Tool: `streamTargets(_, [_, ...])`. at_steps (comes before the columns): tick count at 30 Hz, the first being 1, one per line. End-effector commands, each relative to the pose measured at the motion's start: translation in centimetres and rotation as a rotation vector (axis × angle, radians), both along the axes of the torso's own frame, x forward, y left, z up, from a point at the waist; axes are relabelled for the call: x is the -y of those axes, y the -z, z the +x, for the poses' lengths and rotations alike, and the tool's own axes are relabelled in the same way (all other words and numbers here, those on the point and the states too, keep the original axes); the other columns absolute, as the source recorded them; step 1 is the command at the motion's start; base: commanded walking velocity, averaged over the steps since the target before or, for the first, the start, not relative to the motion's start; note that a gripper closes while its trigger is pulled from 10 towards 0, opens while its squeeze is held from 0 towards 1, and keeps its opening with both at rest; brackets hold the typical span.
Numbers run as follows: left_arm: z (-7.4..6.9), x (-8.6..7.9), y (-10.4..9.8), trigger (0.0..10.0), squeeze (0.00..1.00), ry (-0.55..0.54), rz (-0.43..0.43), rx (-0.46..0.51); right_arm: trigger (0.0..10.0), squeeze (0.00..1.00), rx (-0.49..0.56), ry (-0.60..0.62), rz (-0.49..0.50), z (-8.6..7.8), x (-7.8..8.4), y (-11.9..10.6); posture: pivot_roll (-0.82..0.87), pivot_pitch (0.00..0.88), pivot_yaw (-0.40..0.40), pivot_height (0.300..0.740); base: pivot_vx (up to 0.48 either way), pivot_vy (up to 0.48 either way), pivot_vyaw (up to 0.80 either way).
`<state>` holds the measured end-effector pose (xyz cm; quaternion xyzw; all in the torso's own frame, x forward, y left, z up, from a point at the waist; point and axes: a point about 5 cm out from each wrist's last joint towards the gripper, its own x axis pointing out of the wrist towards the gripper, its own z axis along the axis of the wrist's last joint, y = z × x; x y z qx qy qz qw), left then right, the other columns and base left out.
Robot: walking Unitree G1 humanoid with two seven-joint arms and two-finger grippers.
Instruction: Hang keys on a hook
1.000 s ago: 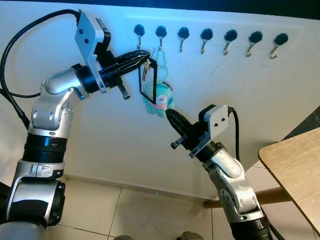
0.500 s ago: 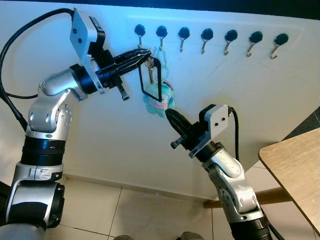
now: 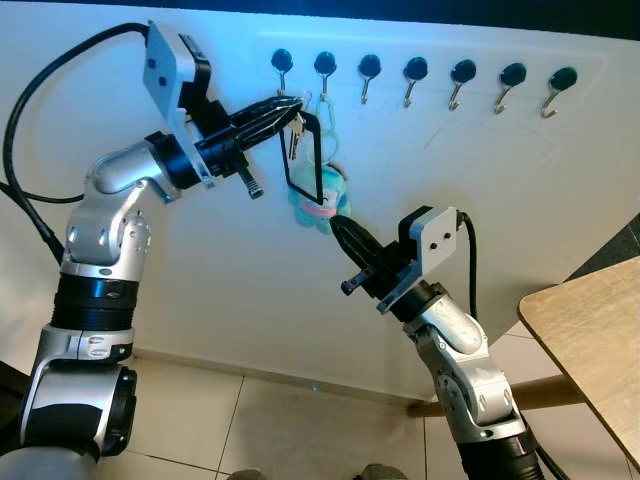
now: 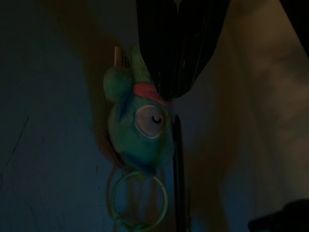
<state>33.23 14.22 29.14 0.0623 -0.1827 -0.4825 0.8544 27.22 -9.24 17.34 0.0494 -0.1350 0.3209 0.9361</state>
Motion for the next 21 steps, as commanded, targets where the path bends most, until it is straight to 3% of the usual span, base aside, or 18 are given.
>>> streamTargets(1, [0.17, 0.55, -0.27, 10.0, 0.0, 0.007, -0.003, 0.003, 10.0, 0.0, -0.002, -0.005, 0.017, 0.02, -0.09, -0.34, 0.02, 0.061, 0.016, 0.74, 0.0, 0.0, 0.0])
streamTargets(21, [0.21, 0.02, -1.09, 10.0, 0.0, 0.02, -0.112, 0.031, 10.0, 0.0, 0.002, 0.004, 0.034, 0.04, 0.14, -0.64, 0.02, 0.065, 0.016, 0.74, 0.0, 0.0, 0.0])
